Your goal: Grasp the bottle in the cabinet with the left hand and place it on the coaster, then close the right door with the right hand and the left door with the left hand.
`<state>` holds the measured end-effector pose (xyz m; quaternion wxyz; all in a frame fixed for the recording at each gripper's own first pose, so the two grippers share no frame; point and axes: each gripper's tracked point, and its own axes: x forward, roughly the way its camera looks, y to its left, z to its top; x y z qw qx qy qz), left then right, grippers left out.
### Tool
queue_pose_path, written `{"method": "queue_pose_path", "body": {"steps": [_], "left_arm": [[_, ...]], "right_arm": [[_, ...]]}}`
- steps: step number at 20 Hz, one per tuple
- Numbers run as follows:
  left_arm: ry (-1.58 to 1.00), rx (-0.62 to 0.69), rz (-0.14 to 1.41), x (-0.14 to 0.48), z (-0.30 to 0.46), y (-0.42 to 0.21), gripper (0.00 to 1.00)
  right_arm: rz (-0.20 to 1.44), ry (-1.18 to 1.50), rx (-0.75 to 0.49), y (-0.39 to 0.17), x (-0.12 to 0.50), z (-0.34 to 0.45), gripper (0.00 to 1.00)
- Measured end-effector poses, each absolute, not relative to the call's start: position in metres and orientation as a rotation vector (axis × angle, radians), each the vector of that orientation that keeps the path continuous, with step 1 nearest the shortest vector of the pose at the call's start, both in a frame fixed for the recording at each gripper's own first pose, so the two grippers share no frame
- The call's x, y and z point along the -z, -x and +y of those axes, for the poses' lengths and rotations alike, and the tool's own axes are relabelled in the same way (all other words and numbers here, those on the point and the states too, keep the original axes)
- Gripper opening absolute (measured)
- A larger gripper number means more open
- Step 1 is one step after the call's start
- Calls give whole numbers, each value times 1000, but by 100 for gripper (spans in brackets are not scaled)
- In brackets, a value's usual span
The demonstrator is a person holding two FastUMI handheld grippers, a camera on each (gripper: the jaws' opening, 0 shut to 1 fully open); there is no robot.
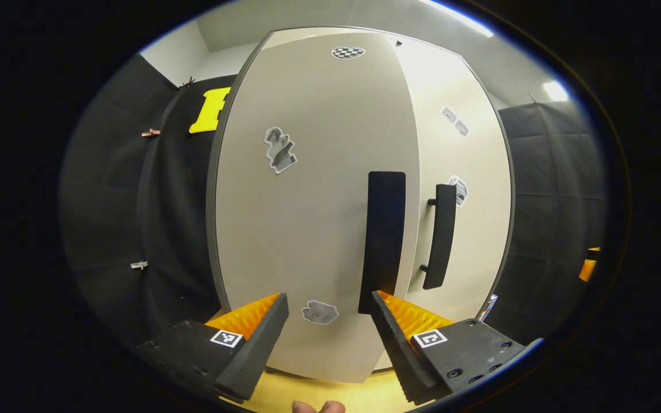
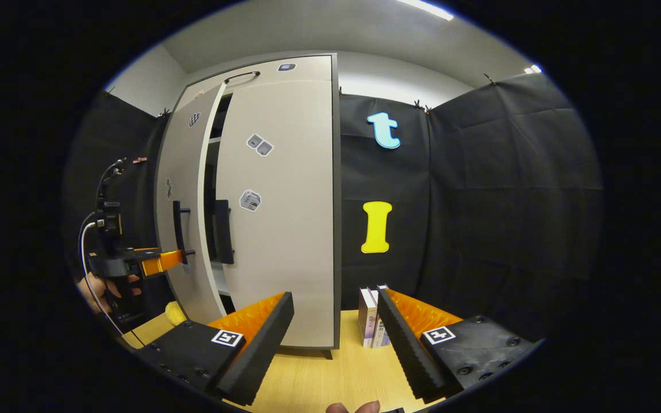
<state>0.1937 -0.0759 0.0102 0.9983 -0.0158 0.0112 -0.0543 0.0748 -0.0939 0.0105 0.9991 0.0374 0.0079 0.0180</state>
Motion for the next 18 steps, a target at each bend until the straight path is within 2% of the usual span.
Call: {"method": "queue_pose_path", "body": {"steps": [7,8,18], "left_arm": [[46,104,21,-13,-74,-197,93],[50,95,18,-14,-71,-194,96],[55,105,-6,-32,-39,-133,95]], "right_arm": [[9,-64,-61,-76,-12,-85,97],[7,-66,-62,-76,-13,-84,97],[-8,-61,-79,-65,-22,-56,97]]}}
